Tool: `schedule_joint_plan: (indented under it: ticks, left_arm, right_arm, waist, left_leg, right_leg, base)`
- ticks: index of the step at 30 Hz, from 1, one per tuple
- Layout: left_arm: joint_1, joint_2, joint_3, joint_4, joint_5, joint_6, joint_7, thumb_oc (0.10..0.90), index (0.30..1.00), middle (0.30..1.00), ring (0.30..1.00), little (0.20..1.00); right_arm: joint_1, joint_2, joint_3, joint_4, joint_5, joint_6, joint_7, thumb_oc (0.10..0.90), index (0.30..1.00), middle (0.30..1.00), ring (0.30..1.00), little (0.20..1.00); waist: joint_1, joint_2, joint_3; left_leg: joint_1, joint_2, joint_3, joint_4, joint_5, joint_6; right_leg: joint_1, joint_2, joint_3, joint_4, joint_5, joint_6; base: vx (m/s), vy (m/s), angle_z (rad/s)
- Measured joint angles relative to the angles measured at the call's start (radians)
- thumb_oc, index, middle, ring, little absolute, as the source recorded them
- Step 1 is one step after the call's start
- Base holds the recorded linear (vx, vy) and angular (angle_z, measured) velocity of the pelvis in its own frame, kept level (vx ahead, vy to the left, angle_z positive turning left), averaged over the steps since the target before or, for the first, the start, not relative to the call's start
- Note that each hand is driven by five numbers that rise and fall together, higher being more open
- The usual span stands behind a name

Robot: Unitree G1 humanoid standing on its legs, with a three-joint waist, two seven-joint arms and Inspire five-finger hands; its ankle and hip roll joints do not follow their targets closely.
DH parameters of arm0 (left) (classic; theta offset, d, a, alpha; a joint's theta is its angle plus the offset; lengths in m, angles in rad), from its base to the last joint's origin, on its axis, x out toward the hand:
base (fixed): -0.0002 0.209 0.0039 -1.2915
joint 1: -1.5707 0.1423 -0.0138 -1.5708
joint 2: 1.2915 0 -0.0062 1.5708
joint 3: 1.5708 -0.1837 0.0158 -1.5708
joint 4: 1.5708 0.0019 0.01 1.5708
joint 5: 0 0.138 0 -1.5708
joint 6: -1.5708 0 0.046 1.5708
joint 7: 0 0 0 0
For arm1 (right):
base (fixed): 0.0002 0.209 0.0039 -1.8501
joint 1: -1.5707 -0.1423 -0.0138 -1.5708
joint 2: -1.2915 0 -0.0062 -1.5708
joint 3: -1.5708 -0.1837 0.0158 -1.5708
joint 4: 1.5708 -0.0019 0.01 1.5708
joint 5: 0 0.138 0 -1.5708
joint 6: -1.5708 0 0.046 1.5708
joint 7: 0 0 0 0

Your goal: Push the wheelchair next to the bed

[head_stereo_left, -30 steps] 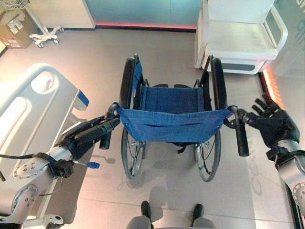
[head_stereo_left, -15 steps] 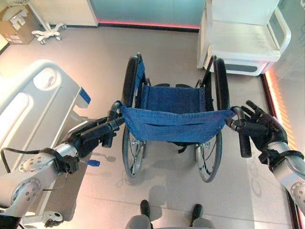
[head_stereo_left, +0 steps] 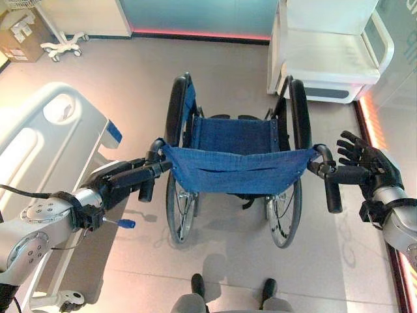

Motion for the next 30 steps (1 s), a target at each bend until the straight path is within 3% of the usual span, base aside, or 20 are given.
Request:
schedule_joint_plan:
  ticks: [8,15,16,17,18,19,20,30]
  left_arm:
    - [-0.029,0.0,-0.035,0.02,-0.004,0.0,0.021,0.8,0.9,0.9,0.9,0.9]
    - [-0.06,-0.004,-0.172,0.036,-0.053,0.002,-0.001,0.8,0.9,0.9,0.9,0.9]
    - [-0.061,-0.004,-0.172,0.036,-0.052,0.002,-0.002,0.764,0.846,0.846,0.846,0.846]
    - [-0.061,-0.004,-0.172,0.036,-0.052,0.002,-0.002,0.642,0.662,0.662,0.662,0.662]
    - [-0.061,-0.005,-0.172,0.036,-0.052,0.002,-0.002,0.551,0.526,0.526,0.526,0.526]
    - [-0.061,-0.005,-0.172,0.036,-0.052,0.002,-0.002,0.502,0.453,0.453,0.453,0.453]
    - [-0.061,-0.005,-0.172,0.036,-0.052,0.002,-0.001,0.4,0.3,0.3,0.3,0.3]
    - [-0.061,-0.035,-0.172,0.037,-0.061,0.005,0.032,0.4,0.3,0.3,0.3,0.3]
  right_arm:
    - [-0.071,0.0,0.029,0.056,0.059,0.071,-0.004,0.8,0.9,0.9,0.9,0.9]
    - [-0.174,0.001,0.11,0.164,0.17,0.079,0.007,0.8,0.9,0.9,0.9,0.9]
    - [-0.18,0.001,0.11,0.17,0.181,0.083,0.009,0.8,0.9,0.9,0.9,0.9]
    - [-0.184,0.001,0.11,0.171,0.19,0.085,0.009,0.8,0.9,0.9,0.9,0.9]
    - [-0.191,0.003,0.112,0.184,0.216,0.095,0.009,0.8,0.9,0.9,0.9,0.9]
    - [-0.193,0.004,0.112,0.187,0.229,0.097,0.009,0.8,0.9,0.9,0.9,0.9]
    - [-0.198,0.005,0.113,0.192,0.251,0.103,0.009,0.8,0.9,0.9,0.9,0.9]
    - [-0.207,0.008,0.153,0.195,0.287,0.128,0.013,0.8,0.9,0.9,0.9,0.9]
  waist:
    - [-0.001,-0.017,0.004]
    - [0.001,-0.036,0.012]
    - [0.001,-0.036,0.012]
    - [0.001,-0.036,0.012]
    - [0.001,-0.036,0.012]
    - [0.001,-0.036,0.012]
    - [0.001,-0.036,0.012]
    - [0.003,-0.035,0.012]
  left_leg:
    - [0.001,0.001,0.0,0.003,0.0,0.0]
    - [0.0,0.001,0.0,0.007,0.0,0.0]
    - [0.0,0.001,0.0,0.007,0.0,0.0]
    - [0.0,0.001,-0.001,0.007,0.0,0.0]
    - [0.0,0.001,-0.001,0.007,0.0,0.0]
    - [0.0,0.001,-0.001,0.007,0.0,0.0]
    - [0.0,0.001,-0.001,0.007,0.0,0.0]
    - [0.011,0.001,-0.001,0.007,0.0,0.0]
  right_leg:
    - [0.001,0.0,0.0,0.0,0.0,0.0]
    - [0.001,0.0,0.001,0.0,0.002,-0.002]
    - [0.001,0.0,0.001,0.0,0.002,-0.003]
    - [0.001,0.0,0.001,0.0,0.002,-0.003]
    - [0.001,0.001,0.001,0.0,0.002,-0.003]
    - [0.001,0.001,0.0,0.0,0.002,-0.003]
    - [0.001,0.001,0.001,0.0,0.002,-0.003]
    - [0.011,0.001,0.001,0.0,0.002,-0.003]
  base:
    - [0.0,0.0,0.0]
    - [0.0,0.0,0.0]
    - [0.0,0.0,0.0]
    - [0.0,0.0,0.0]
    - [0.0,0.0,0.0]
    - [0.03,0.005,-0.01]
    - [0.03,0.005,-0.01]
    - [0.02,-0.004,0.0]
